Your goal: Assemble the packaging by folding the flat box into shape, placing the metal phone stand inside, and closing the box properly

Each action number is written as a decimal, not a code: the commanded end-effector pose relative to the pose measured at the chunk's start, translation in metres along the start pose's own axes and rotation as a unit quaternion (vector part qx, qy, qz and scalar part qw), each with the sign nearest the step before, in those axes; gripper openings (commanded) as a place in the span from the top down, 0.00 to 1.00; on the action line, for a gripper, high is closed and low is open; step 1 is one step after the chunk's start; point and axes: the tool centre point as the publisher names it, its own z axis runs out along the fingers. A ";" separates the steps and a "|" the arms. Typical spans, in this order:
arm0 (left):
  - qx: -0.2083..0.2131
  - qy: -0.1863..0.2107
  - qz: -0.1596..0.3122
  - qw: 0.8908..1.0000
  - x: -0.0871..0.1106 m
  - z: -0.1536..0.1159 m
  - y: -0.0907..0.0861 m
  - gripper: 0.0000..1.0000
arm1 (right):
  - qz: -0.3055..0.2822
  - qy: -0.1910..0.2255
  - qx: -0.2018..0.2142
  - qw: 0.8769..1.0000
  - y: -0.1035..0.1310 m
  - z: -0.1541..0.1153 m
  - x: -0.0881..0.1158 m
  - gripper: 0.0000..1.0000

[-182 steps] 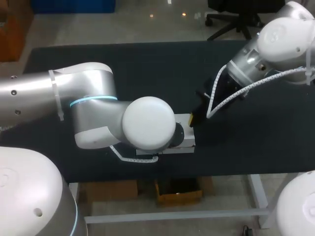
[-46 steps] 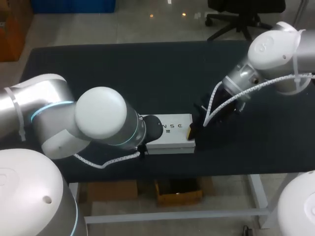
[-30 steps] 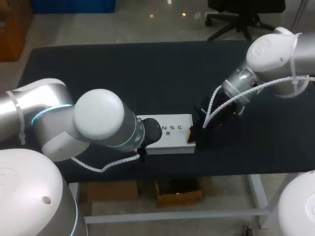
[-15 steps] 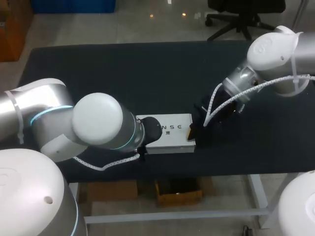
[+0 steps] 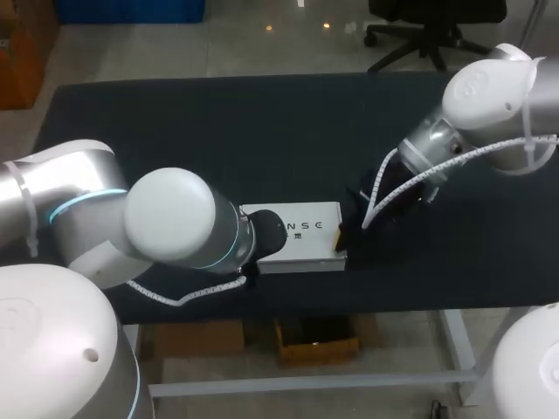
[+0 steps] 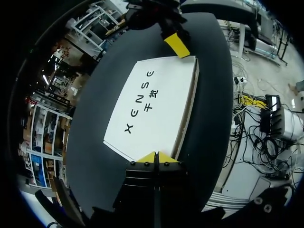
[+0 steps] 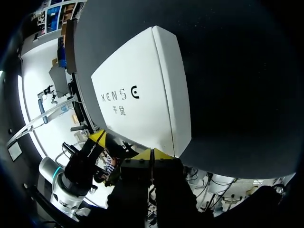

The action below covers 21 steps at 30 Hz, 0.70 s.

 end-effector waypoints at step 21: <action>-0.015 -0.022 -0.014 1.000 -0.009 -0.034 -0.016 0.00 | -0.063 0.023 -0.065 0.996 -0.003 -0.044 0.022 0.82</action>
